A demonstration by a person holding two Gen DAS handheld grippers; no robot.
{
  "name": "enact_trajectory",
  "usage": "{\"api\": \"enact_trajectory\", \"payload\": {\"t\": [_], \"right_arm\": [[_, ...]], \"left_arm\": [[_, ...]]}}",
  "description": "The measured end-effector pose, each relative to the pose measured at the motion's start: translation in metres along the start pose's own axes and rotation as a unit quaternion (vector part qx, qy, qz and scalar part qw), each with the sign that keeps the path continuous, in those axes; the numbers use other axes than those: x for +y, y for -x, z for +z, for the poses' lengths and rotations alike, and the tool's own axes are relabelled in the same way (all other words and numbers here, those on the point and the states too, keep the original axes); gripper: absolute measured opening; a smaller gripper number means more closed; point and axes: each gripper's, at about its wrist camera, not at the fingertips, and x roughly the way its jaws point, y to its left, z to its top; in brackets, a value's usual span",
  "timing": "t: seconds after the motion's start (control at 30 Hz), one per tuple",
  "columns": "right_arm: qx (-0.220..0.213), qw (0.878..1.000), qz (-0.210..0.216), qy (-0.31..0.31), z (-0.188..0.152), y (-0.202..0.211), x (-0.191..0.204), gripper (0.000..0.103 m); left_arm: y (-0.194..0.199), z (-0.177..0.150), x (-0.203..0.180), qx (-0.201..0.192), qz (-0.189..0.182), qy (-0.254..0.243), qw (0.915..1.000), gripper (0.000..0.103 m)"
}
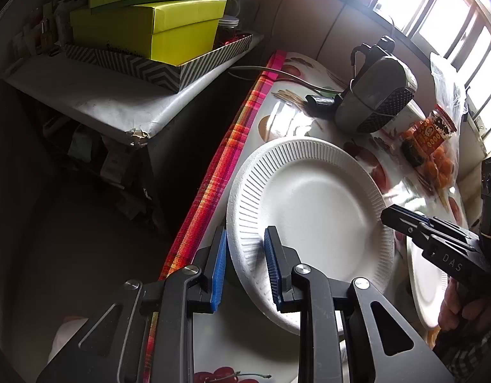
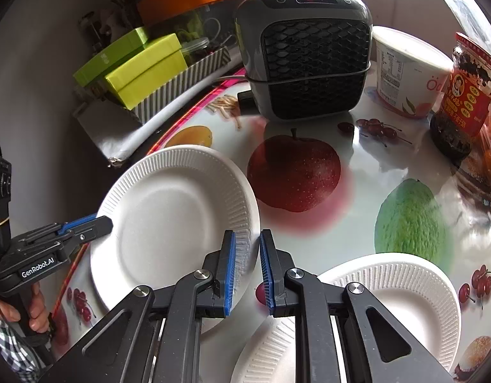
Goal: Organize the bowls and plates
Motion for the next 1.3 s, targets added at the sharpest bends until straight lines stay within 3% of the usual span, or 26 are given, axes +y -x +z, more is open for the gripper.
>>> {"api": "enact_trajectory", "payload": {"t": [0.83,1.3], "right_arm": [[-0.026,1.000,0.011,-0.010,-0.006,0.037,0.013,0.015],[-0.035,0.999,0.020,-0.019,-0.034,0.071,0.020,0.015]], "left_arm": [[0.033,-0.006,0.000,-0.016,-0.006,0.003,0.9999,0.025],[0.061,-0.030,-0.005,-0.017,-0.020,0.005,0.9996,0.025]]}}
